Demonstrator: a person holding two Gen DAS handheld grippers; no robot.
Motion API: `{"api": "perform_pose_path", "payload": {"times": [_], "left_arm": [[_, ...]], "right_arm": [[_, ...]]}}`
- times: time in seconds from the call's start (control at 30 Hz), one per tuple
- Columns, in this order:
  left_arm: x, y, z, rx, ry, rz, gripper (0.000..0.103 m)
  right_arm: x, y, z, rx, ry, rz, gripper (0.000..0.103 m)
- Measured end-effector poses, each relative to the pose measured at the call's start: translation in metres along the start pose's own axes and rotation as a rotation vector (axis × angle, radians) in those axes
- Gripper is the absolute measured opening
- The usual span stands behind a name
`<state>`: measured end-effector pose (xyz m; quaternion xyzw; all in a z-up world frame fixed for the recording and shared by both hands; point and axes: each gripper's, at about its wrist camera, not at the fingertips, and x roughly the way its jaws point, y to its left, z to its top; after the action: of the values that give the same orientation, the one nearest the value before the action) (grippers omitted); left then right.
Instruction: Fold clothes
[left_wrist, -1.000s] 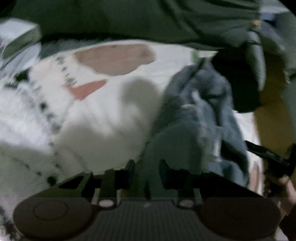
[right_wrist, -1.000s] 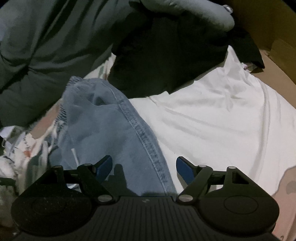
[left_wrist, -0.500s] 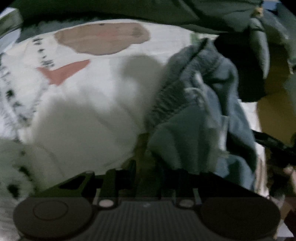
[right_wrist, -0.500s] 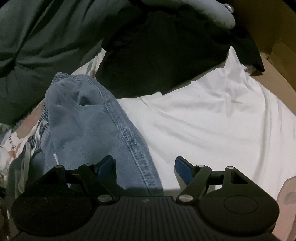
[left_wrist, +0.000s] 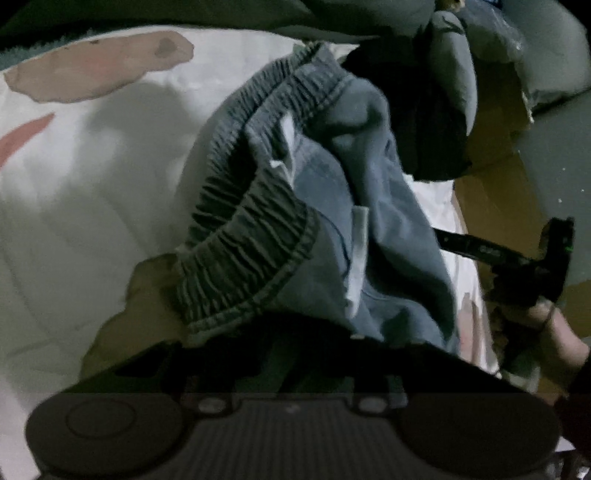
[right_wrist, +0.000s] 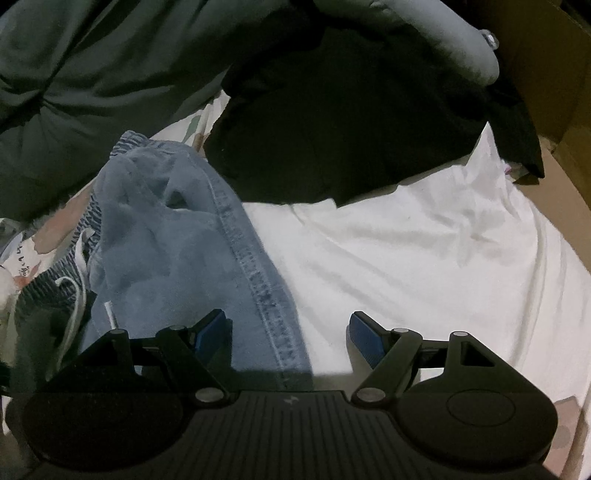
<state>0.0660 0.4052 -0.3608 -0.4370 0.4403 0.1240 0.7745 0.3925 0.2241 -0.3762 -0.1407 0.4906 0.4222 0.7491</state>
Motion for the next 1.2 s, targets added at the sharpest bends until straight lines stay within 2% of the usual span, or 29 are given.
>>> {"api": "perform_pose_path", "payload": {"times": [0.1, 0.23, 0.47, 0.73, 0.9, 1.0, 1.1, 1.2], "left_arm": [[0.015, 0.005, -0.003, -0.026, -0.016, 0.005, 0.034], [0.021, -0.012, -0.006, 0.099, -0.017, 0.073, 0.035], [-0.018, -0.012, -0.001, 0.116, 0.022, 0.078, 0.035], [-0.047, -0.002, -0.004, 0.144, 0.066, 0.103, 0.037], [-0.065, 0.0, -0.005, 0.164, 0.076, 0.109, 0.038], [-0.069, 0.011, 0.001, 0.135, 0.068, 0.139, 0.038], [-0.073, 0.03, 0.009, 0.055, 0.06, 0.144, 0.039], [-0.079, 0.049, 0.014, -0.005, 0.013, 0.152, 0.045]], "right_arm": [[0.003, 0.003, -0.004, 0.002, 0.01, 0.004, 0.079], [0.004, 0.004, -0.006, 0.011, 0.022, -0.003, 0.079], [-0.001, 0.005, -0.007, 0.008, 0.028, -0.005, 0.079], [0.019, 0.004, -0.017, 0.037, 0.112, -0.076, 0.081], [0.023, 0.006, -0.02, 0.026, 0.125, -0.099, 0.082], [0.023, 0.006, -0.022, 0.019, 0.124, -0.099, 0.083], [0.023, 0.005, -0.024, 0.018, 0.118, -0.099, 0.083], [0.022, 0.005, -0.025, 0.017, 0.115, -0.096, 0.083]]}}
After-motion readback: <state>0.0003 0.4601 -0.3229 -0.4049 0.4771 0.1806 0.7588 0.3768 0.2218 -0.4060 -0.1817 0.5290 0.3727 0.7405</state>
